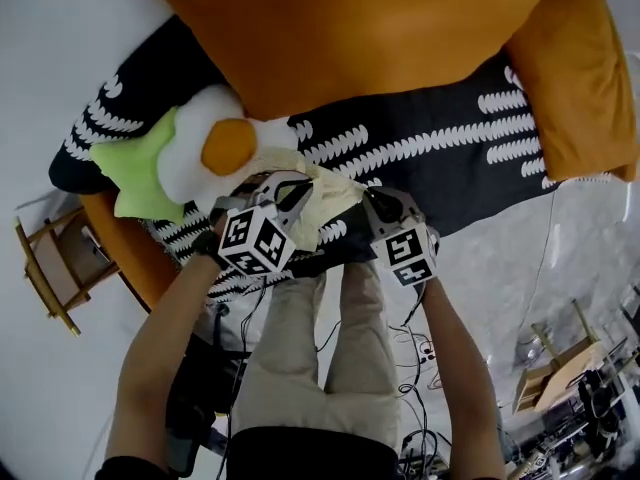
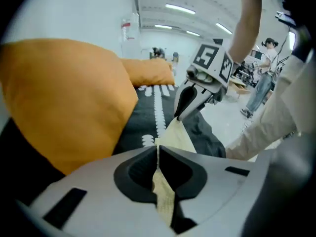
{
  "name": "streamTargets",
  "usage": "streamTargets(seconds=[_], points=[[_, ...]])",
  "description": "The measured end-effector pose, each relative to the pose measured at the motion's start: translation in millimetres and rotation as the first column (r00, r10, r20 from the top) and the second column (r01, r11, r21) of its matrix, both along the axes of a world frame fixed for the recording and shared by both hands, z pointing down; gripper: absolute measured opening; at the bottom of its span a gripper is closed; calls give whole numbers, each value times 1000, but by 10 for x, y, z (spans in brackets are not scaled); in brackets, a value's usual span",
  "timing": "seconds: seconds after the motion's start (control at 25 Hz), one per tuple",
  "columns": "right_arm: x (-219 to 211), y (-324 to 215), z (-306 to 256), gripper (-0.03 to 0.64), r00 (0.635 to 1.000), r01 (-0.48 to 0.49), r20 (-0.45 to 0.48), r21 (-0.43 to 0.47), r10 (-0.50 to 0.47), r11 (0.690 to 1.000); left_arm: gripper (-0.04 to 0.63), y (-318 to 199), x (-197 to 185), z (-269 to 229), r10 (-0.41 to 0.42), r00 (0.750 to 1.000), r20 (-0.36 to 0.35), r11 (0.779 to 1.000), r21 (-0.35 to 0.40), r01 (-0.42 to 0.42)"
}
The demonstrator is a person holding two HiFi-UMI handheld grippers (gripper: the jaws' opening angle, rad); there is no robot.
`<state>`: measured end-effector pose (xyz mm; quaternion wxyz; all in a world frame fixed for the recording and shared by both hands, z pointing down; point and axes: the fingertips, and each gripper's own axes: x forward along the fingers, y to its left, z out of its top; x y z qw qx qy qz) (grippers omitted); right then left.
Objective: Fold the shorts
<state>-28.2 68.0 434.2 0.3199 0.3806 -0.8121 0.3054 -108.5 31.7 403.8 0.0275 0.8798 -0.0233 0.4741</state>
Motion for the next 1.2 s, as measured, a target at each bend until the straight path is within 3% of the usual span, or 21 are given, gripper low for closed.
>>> streamTargets(seconds=[0.16, 0.32, 0.56, 0.72, 0.8, 0.84, 0.92, 1.04, 1.2], points=[[730, 65, -675, 32, 985, -146, -86, 65, 151, 987, 25, -78, -111, -985, -98, 981, -168, 991, 69, 111], [1698, -13, -1348, 32, 939, -249, -205, 147, 276, 957, 25, -240, 24, -1737, -106, 952, -287, 985, 102, 141], [3057, -92, -2271, 32, 830, -375, -315, 294, 460, 879, 25, -485, 198, -2432, -44, 935, -352, 971, 204, 122], [3804, -17, -2518, 32, 749, -457, -348, 344, 563, 820, 25, -646, 94, -2499, -70, 929, -364, 961, 224, 161], [4071, 110, -2390, 32, 715, -519, -345, 321, 608, 793, 25, -711, -10, -2389, -140, 914, -380, 956, 188, 225], [4161, 187, -2261, 32, 704, -546, -345, 296, 621, 784, 25, -721, -69, -2294, -189, 905, -381, 951, 157, 265], [4225, 393, -1894, 32, 694, -582, -361, 228, 623, 780, 25, -643, -191, -2028, -225, 912, -344, 952, 122, 281], [4031, 894, -1173, 32, 700, -617, -398, 81, 593, 783, 25, -270, -448, -1493, -267, 941, -210, 960, 33, 280], [3456, 1706, -269, 32, 738, -613, -429, -102, 521, 784, 25, 344, -823, -686, -320, 946, -51, 946, -66, 316]])
